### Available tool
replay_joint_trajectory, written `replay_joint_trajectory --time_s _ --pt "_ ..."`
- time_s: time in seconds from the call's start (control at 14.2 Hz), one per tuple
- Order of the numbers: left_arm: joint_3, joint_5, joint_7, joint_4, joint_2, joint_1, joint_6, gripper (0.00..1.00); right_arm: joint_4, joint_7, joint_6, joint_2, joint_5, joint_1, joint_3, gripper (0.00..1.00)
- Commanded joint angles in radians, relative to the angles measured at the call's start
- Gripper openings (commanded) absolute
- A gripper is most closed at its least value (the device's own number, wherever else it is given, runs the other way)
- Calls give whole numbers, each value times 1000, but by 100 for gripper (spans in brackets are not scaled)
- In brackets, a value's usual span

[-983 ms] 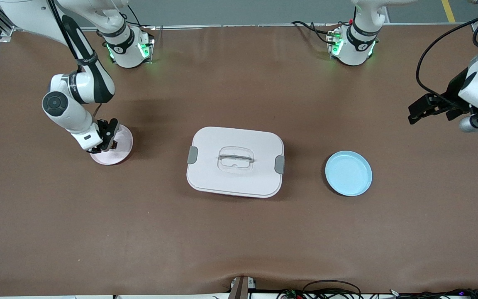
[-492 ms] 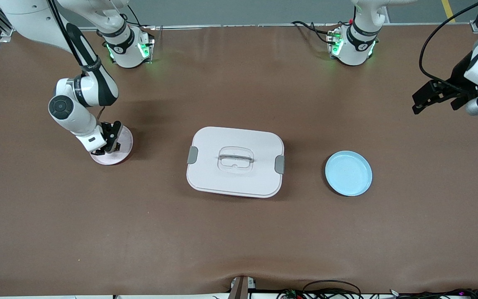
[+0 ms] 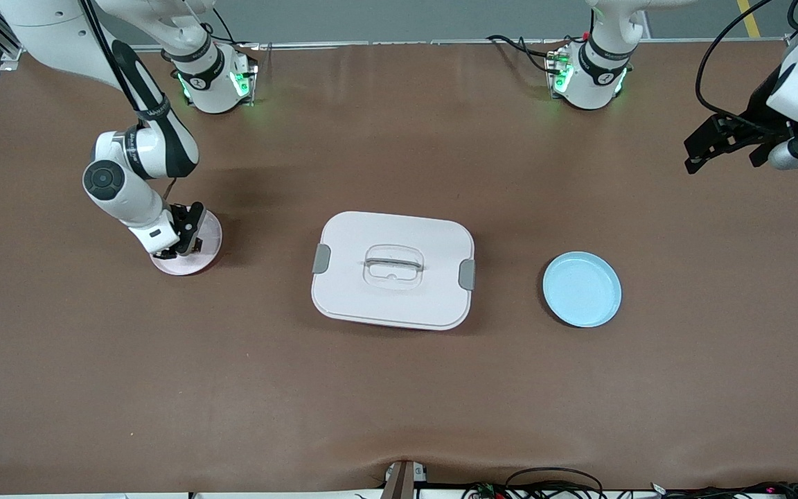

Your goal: Transfer orange switch to right arm and place

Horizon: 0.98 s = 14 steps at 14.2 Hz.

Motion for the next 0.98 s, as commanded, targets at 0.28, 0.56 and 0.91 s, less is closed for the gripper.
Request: replay_joint_trajectory --time_s 0.28,0.56,0.91 --pt "83 -17 81 -4 -21 -13 -46 100 14 16 5 -7 -33 7 -3 100" --pt "97 -18 88 -1 -21 -17 -48 100 52 8 -24 -7 -48 -3 -3 100" --pt "85 -31 83 13 -16 -19 -83 100 113 6 -73 -1 -68 -12 -3 100"
